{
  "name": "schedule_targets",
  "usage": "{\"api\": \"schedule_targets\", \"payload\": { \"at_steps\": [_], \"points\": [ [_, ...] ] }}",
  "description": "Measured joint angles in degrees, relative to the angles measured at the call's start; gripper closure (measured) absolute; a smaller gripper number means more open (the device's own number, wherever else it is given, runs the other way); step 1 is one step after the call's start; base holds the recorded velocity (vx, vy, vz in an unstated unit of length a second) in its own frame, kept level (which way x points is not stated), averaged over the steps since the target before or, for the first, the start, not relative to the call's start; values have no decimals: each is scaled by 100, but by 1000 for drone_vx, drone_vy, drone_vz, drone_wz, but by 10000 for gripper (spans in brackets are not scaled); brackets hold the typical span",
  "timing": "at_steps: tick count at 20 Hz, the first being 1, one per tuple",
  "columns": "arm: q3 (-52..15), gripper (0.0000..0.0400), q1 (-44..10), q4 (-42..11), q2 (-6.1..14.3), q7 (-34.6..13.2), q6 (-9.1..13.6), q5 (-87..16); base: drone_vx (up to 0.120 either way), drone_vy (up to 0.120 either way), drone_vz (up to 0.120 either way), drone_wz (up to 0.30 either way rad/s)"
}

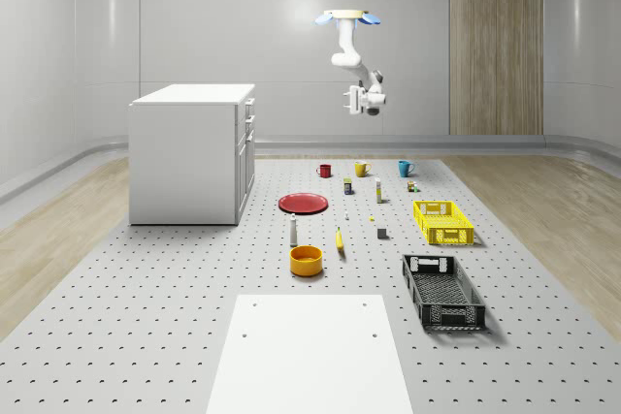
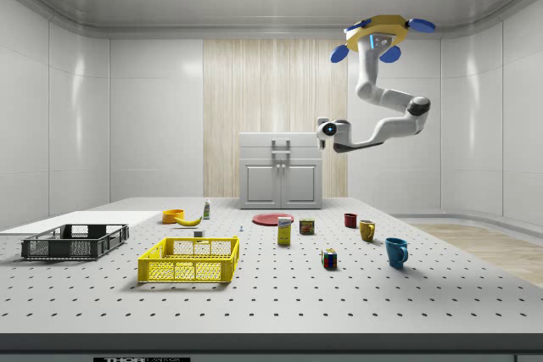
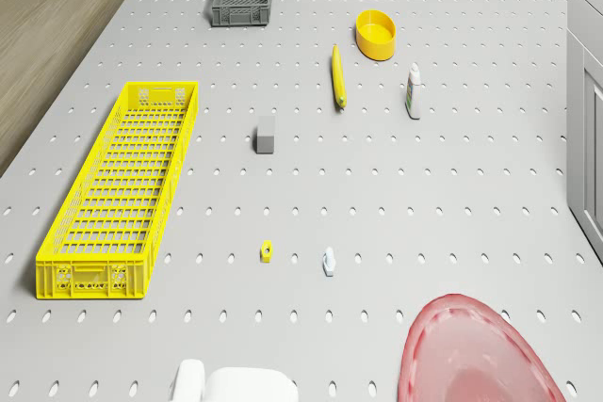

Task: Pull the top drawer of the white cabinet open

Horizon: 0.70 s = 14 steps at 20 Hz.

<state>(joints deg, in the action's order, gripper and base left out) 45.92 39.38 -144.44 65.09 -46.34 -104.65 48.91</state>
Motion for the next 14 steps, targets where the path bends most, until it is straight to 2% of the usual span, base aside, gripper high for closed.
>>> {"api": "schedule_targets", "payload": {
  "at_steps": [7,14],
  "points": [
    [-390,95,149,-262,-37,103,-485,367,0,0,0,0],
    [-814,95,352,-460,-159,263,-983,829,0,0,0,0]
  ]
}}
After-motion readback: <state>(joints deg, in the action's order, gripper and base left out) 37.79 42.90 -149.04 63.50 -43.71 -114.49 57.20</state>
